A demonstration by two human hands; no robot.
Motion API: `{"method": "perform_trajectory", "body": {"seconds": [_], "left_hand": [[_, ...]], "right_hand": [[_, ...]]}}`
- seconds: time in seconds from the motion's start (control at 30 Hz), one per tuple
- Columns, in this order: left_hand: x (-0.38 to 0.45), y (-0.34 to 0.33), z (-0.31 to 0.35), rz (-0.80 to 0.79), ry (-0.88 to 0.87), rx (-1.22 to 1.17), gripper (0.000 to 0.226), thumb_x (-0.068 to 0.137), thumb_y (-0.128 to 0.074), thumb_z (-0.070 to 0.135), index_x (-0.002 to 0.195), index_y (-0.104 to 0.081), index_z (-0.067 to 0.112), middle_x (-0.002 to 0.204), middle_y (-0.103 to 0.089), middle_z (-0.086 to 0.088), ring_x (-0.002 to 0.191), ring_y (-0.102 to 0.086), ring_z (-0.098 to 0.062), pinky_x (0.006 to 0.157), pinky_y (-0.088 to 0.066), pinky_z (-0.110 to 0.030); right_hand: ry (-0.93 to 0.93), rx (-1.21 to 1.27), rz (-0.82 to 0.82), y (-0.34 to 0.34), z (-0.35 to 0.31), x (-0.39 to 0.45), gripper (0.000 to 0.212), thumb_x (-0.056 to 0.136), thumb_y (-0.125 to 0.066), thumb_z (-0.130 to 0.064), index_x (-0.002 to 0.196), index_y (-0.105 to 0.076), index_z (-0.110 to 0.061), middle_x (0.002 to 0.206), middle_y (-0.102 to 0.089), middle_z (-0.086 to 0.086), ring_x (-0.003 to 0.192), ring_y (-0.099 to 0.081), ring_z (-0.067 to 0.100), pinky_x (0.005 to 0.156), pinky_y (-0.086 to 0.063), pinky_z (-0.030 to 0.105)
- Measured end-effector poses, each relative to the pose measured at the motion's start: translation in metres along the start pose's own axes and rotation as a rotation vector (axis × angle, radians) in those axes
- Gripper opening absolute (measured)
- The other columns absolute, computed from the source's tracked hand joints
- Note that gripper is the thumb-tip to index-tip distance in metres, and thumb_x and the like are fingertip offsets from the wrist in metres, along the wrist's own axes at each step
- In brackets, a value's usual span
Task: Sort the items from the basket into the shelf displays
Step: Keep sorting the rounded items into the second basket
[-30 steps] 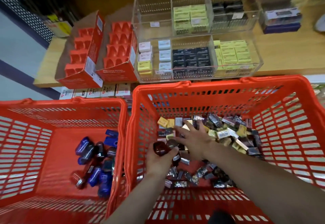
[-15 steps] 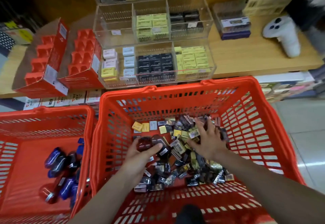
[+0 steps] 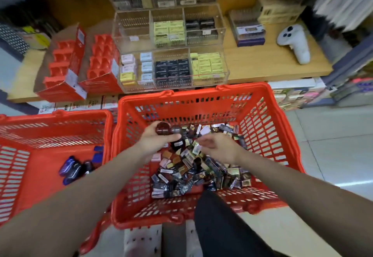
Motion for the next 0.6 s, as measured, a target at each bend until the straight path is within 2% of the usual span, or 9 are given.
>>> {"method": "perform_trajectory", "body": {"seconds": [0.1, 0.2, 0.27, 0.33, 0.4, 0.47, 0.53, 0.6], "left_hand": [[-0.028, 0.016, 0.043, -0.093, -0.106, 0.056, 0.047, 0.067, -0.091, 0.016, 0.106, -0.066, 0.015, 0.100, -0.071, -0.004, 0.090, -0.064, -0.018, 0.075, -0.051, -0.030], [-0.062, 0.053, 0.082, -0.149, -0.176, 0.033, 0.036, 0.074, -0.085, 0.006, 0.103, -0.067, 0.016, 0.089, -0.073, 0.002, 0.082, -0.067, -0.012, 0.068, -0.051, -0.022], [-0.083, 0.091, 0.094, -0.138, -0.184, -0.020, 0.032, 0.075, -0.083, 0.003, 0.099, -0.067, 0.017, 0.082, -0.074, 0.005, 0.077, -0.068, -0.009, 0.061, -0.053, -0.020], [-0.102, 0.137, 0.090, -0.104, -0.165, -0.050, 0.037, 0.073, -0.086, 0.007, 0.105, -0.069, 0.015, 0.090, -0.076, 0.002, 0.085, -0.070, -0.013, 0.072, -0.057, -0.026], [-0.115, 0.185, 0.068, -0.066, -0.110, -0.073, 0.043, 0.068, -0.090, 0.013, 0.105, -0.071, 0.019, 0.099, -0.076, -0.002, 0.092, -0.071, -0.018, 0.078, -0.058, -0.034], [-0.122, 0.231, 0.034, 0.020, -0.038, -0.110, 0.055, 0.064, -0.093, 0.014, 0.111, -0.067, 0.017, 0.108, -0.073, -0.008, 0.095, -0.071, -0.024, 0.073, -0.059, -0.037], [-0.121, 0.268, -0.010, 0.127, 0.045, -0.139, 0.066, 0.064, -0.093, 0.013, 0.122, -0.061, 0.013, 0.115, -0.070, -0.010, 0.100, -0.070, -0.027, 0.071, -0.060, -0.036], [-0.117, 0.291, -0.056, 0.212, 0.140, -0.170, 0.063, 0.067, -0.091, 0.013, 0.120, -0.059, 0.014, 0.114, -0.068, -0.008, 0.098, -0.068, -0.024, 0.065, -0.058, -0.032]], "right_hand": [[-0.004, 0.398, -0.106, 0.004, -0.068, -0.011, 0.050, 0.092, -0.068, -0.026, 0.138, -0.050, -0.018, 0.123, -0.063, 0.002, 0.109, -0.066, 0.017, 0.094, -0.056, 0.035], [0.097, 0.434, -0.107, 0.000, -0.147, -0.013, 0.032, 0.095, -0.063, -0.025, 0.125, -0.056, -0.023, 0.123, -0.063, 0.002, 0.107, -0.067, 0.013, 0.086, -0.059, 0.038], [0.114, 0.460, -0.121, -0.010, -0.189, -0.013, 0.037, 0.098, -0.057, -0.027, 0.133, -0.053, -0.017, 0.128, -0.062, 0.004, 0.110, -0.065, 0.017, 0.085, -0.060, 0.041], [0.087, 0.469, -0.187, -0.032, -0.222, -0.011, 0.046, 0.099, -0.055, -0.027, 0.142, -0.046, -0.013, 0.133, -0.055, 0.004, 0.110, -0.064, 0.022, 0.084, -0.060, 0.039], [0.117, 0.266, -0.204, -0.057, -0.251, -0.006, 0.045, 0.101, -0.053, -0.028, 0.143, -0.046, -0.014, 0.129, -0.054, 0.002, 0.106, -0.066, 0.024, 0.085, -0.059, 0.035], [0.291, -0.154, -0.117, -0.078, -0.278, 0.002, 0.036, 0.102, -0.049, -0.029, 0.135, -0.056, -0.016, 0.129, -0.060, 0.002, 0.113, -0.063, 0.021, 0.097, -0.050, 0.029], [0.467, -0.419, -0.054, -0.105, -0.299, 0.009, 0.031, 0.102, -0.049, -0.024, 0.129, -0.062, -0.017, 0.131, -0.063, 0.002, 0.120, -0.057, 0.018, 0.101, -0.040, 0.023], [0.569, -0.646, -0.107, -0.141, -0.302, 0.018, 0.031, 0.100, -0.047, -0.020, 0.126, -0.063, -0.016, 0.129, -0.062, 0.004, 0.121, -0.055, 0.022, 0.103, -0.041, 0.031]]}}
Point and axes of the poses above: each hand's wrist, its own x-axis towards the middle knuckle, its own y-axis out of the back of the hand, z = x × y, the point moved 8 cm from there along x, towards the middle knuckle
